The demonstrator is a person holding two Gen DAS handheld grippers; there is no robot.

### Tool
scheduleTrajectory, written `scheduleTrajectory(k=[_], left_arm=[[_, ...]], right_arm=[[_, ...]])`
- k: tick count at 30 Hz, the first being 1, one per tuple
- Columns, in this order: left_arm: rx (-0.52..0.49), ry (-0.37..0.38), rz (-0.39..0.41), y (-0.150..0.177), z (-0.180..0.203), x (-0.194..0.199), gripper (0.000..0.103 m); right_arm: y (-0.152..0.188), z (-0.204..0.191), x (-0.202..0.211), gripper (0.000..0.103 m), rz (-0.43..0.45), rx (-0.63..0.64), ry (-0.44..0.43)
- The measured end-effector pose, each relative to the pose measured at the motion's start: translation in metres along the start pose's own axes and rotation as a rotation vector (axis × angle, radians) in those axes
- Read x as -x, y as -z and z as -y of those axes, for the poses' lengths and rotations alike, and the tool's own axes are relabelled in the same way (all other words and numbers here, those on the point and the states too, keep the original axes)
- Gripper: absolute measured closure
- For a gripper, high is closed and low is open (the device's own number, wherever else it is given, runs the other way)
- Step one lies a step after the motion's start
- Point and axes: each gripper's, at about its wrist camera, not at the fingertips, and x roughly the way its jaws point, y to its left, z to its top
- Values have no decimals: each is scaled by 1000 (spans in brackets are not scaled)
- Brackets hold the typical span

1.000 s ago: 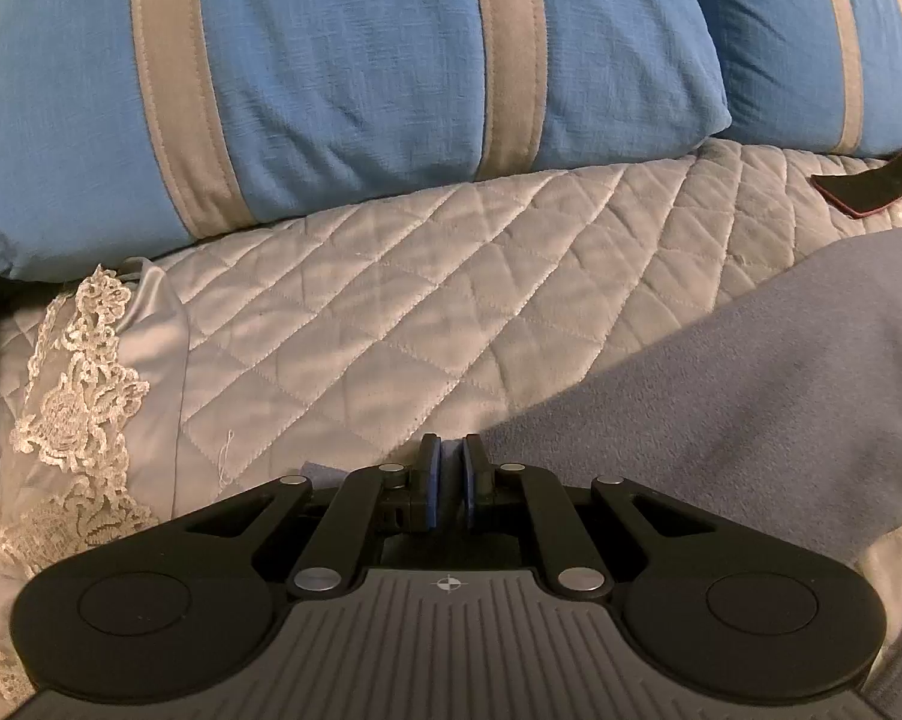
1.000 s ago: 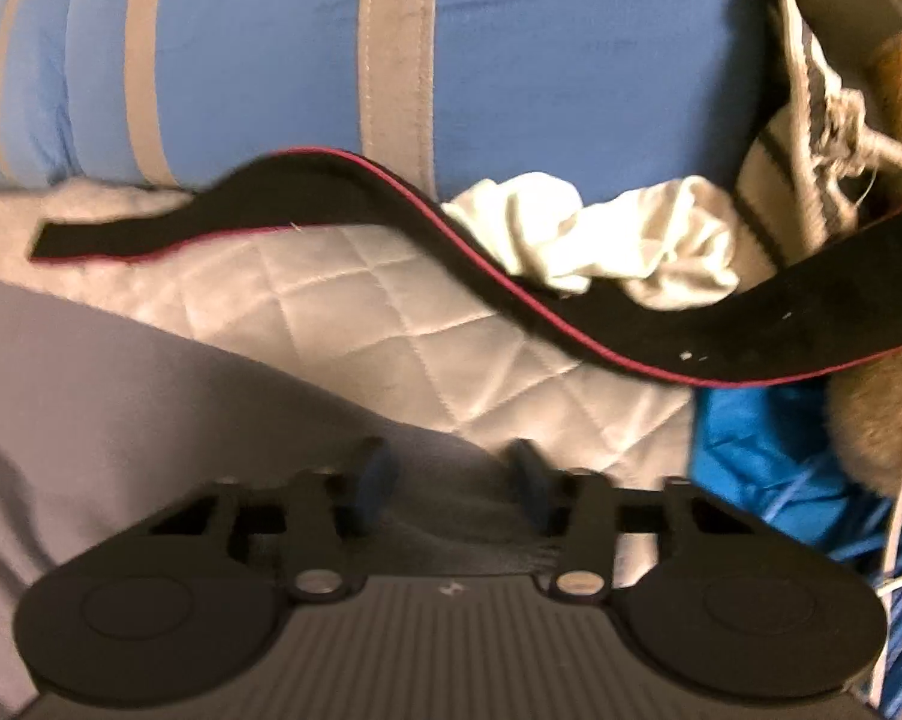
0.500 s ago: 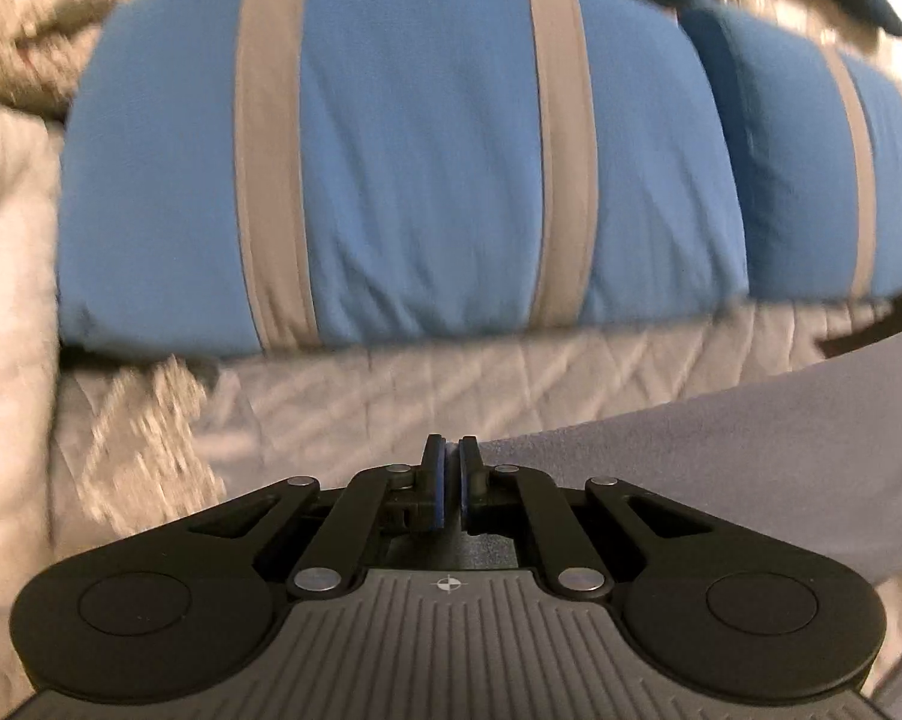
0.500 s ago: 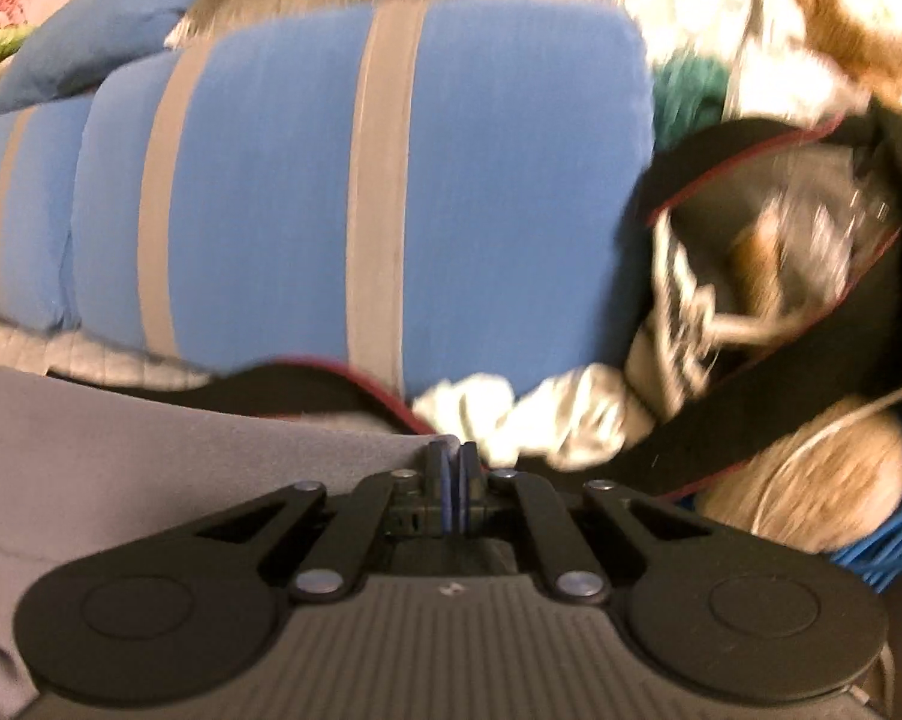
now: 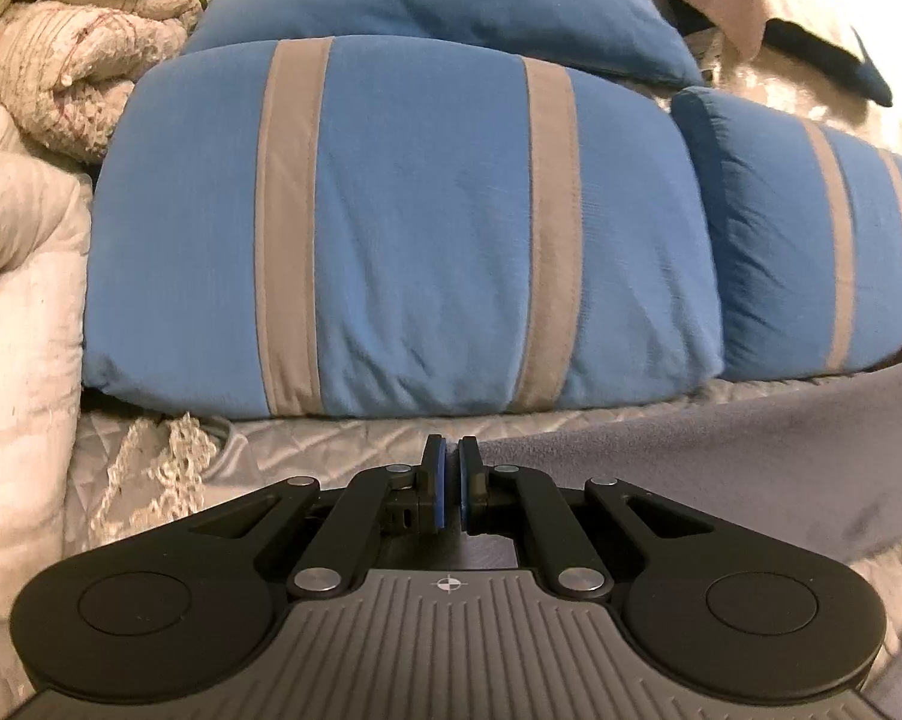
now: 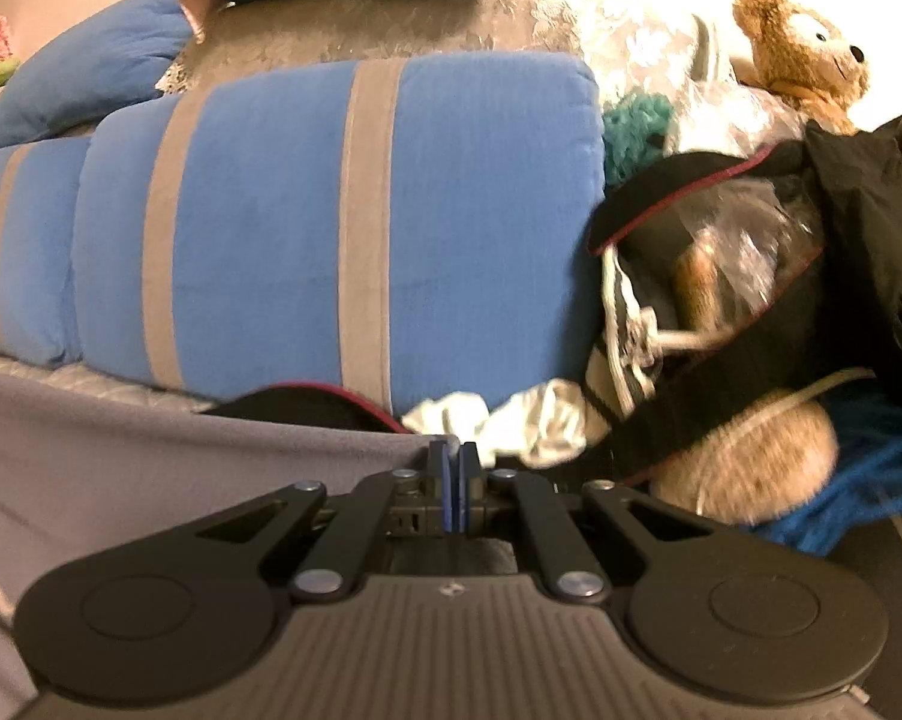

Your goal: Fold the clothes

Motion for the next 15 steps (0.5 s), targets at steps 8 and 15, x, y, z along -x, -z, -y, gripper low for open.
scheduleTrajectory(k=[8, 15], left_arm=[[-28, 65, 5, 20, -3, 53, 99], [-56, 81, -21, 49, -12, 106, 99]], right_arm=[[28, -3, 70, 100, -8, 44, -67], [66, -20, 142, 100, -47, 153, -153]])
